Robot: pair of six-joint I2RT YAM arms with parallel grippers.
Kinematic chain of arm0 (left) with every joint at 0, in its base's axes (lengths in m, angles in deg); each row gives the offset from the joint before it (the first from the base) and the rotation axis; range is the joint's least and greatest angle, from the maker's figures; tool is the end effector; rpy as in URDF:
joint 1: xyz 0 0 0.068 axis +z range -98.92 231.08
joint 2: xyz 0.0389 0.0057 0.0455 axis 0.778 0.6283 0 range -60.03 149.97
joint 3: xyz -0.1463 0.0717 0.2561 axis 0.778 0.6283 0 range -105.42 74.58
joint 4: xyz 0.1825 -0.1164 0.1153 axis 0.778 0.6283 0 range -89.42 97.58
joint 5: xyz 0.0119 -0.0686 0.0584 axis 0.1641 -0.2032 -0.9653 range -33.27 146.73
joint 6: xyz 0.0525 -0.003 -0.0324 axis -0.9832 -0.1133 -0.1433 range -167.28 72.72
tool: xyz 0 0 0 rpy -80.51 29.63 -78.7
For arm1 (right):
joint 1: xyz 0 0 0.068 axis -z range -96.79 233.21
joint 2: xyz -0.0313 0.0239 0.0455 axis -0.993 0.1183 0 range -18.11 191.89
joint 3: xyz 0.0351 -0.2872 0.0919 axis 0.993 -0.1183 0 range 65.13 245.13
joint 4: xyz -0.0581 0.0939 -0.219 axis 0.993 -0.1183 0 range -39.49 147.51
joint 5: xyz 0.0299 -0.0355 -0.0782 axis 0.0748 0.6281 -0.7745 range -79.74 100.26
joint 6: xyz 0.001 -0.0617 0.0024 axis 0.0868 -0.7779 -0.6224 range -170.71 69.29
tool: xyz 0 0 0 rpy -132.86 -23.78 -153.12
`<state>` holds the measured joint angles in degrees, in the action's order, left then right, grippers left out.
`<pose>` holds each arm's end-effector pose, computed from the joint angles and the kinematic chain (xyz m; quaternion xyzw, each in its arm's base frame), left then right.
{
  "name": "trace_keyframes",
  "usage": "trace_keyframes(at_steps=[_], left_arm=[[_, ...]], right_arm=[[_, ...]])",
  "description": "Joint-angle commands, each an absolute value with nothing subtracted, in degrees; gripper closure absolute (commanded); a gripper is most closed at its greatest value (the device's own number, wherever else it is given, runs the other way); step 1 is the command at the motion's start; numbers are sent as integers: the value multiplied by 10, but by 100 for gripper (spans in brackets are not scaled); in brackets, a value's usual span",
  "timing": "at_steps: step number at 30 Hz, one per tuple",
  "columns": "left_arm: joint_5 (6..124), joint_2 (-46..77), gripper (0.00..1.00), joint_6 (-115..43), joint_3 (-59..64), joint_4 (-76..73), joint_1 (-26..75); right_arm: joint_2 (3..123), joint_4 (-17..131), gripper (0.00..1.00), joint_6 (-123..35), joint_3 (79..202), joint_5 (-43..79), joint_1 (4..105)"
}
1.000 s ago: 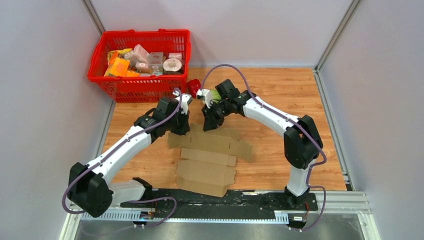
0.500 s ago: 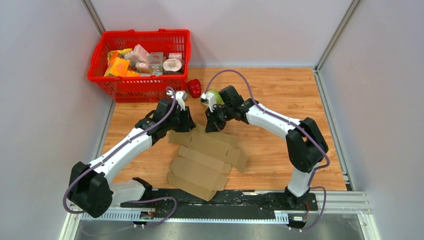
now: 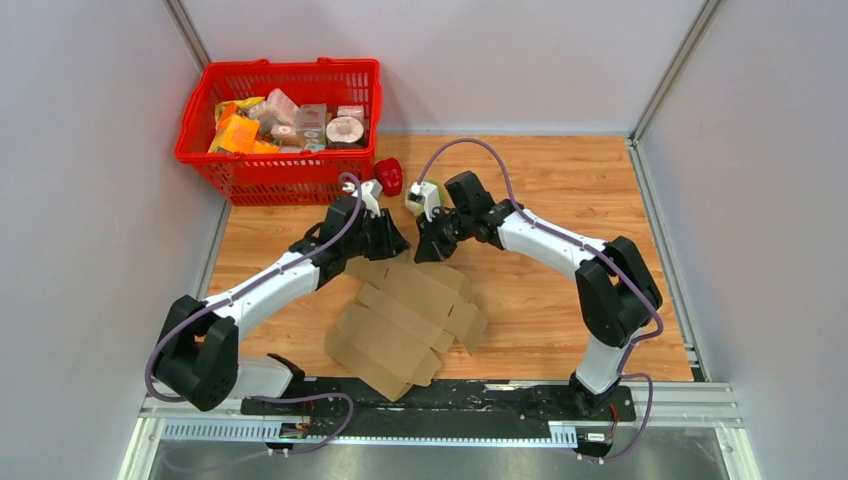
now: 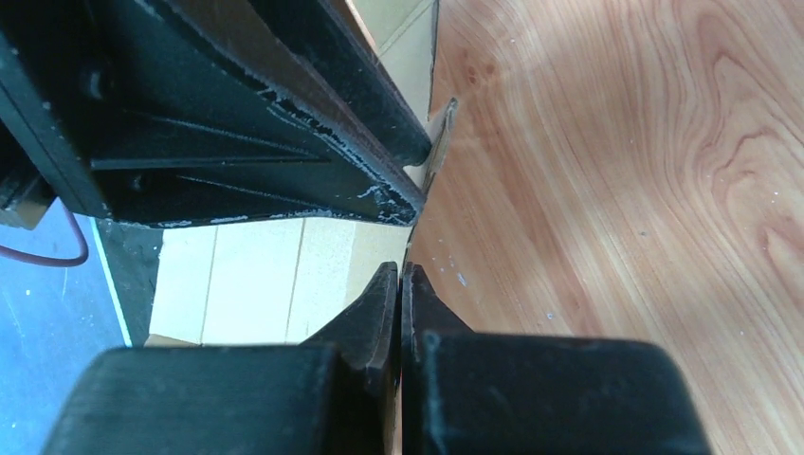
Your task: Fold the paper box
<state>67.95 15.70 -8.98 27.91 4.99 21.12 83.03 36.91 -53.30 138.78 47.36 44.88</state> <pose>0.2338 -0.1452 0.2759 -0.0176 0.8775 -0.3357 0.3419 0.2815 0.2583 0.2690 -0.4160 0.7898 0.3868 0.2314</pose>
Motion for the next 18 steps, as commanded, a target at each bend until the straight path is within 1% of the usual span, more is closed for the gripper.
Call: trace_keyframes(at_steps=[1, 2, 4, 6, 7, 10, 12, 14, 15, 17, 18], left_arm=[[689, 132, 66, -85, 311, 2, 199], [676, 114, 66, -91, 321, 2, 199], [634, 53, 59, -104, 348, 48, 199], [579, 7, 48, -107, 366, 99, 199], [570, -35, 45, -109, 379, 121, 199], [523, -103, 40, -128, 395, 201, 199], [513, -126, 39, -134, 403, 235, 199], [500, -144, 40, -129, 418, 246, 199], [483, -145, 48, -124, 424, 246, 200], [464, -132, 56, -111, 429, 249, 200], [448, -112, 64, -106, 422, 251, 200]], right_arm=[[791, 408, 100, -550, 1401, 496, 437], [792, 403, 100, -552, 1403, 480, 438], [790, 402, 100, -552, 1398, 469, 439], [791, 405, 100, -556, 1395, 459, 440], [793, 405, 100, -558, 1394, 459, 440], [799, 395, 100, -569, 1398, 459, 442], [801, 381, 100, -580, 1405, 462, 442], [801, 373, 100, -587, 1415, 458, 444], [801, 367, 100, -591, 1417, 458, 443], [800, 364, 100, -592, 1419, 455, 445], [800, 362, 100, -591, 1420, 455, 446]])
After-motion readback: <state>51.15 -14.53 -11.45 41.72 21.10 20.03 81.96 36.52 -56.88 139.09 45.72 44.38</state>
